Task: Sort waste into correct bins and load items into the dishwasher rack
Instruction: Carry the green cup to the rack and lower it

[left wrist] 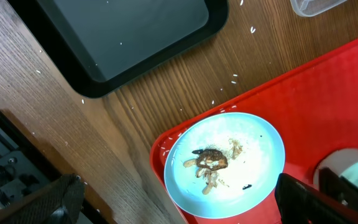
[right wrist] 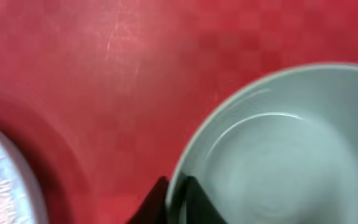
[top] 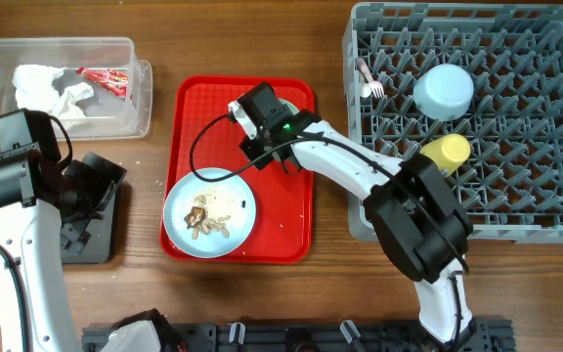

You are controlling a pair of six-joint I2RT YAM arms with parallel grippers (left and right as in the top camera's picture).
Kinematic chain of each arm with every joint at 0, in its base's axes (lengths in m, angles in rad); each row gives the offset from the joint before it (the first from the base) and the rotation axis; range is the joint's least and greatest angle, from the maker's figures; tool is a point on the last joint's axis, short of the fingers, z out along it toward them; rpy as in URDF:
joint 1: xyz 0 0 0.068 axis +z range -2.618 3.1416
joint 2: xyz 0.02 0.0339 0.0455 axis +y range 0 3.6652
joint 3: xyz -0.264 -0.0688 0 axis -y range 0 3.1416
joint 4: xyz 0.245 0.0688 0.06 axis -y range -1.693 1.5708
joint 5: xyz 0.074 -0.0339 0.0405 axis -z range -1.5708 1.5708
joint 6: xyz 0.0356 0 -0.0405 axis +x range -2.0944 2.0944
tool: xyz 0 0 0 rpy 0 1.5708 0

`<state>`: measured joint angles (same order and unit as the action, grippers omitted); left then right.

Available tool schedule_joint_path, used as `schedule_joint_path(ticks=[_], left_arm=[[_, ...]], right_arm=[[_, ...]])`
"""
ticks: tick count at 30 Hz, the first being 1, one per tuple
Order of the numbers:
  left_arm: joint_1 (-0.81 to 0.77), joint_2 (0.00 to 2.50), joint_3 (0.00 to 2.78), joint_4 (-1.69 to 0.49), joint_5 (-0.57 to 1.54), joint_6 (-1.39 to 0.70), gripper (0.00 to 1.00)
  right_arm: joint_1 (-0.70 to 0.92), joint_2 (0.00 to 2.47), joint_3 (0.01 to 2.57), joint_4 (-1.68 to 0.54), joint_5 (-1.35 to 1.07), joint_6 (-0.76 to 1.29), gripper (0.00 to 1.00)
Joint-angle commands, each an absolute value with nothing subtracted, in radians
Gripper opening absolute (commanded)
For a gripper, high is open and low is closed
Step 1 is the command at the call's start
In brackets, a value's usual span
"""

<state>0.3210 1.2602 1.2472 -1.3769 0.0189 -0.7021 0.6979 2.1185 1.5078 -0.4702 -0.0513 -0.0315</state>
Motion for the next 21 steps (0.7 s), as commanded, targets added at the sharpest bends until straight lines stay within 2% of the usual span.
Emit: schedule_joint_path(ticks=[1, 7, 11, 15, 21], left_arm=[[0.326, 1.257, 1.243, -1.377, 0.002, -0.719, 1.0], [0.326, 1.257, 1.243, -1.377, 0.002, -0.719, 1.0], [0.326, 1.257, 1.243, -1.377, 0.002, -0.719, 1.0], [0.326, 1.257, 1.243, -1.377, 0.002, -0.719, 1.0], [0.326, 1.257, 1.243, -1.377, 0.002, -0.719, 1.0]], right_arm=[[0.704, 1.974, 1.521, -0.488, -0.06, 0.072, 0.04], [0.68, 1.776, 1.521, -0.567, -0.017, 0.185, 0.04], [0.55, 1.619, 1.521, -0.693, -0.018, 0.344, 0.04], [0.275, 1.466, 1.52, -0.792, -0.337, 0.368, 0.04], [-0.124, 1.421, 1.513, -1.019, -0.622, 0.351, 0.04]])
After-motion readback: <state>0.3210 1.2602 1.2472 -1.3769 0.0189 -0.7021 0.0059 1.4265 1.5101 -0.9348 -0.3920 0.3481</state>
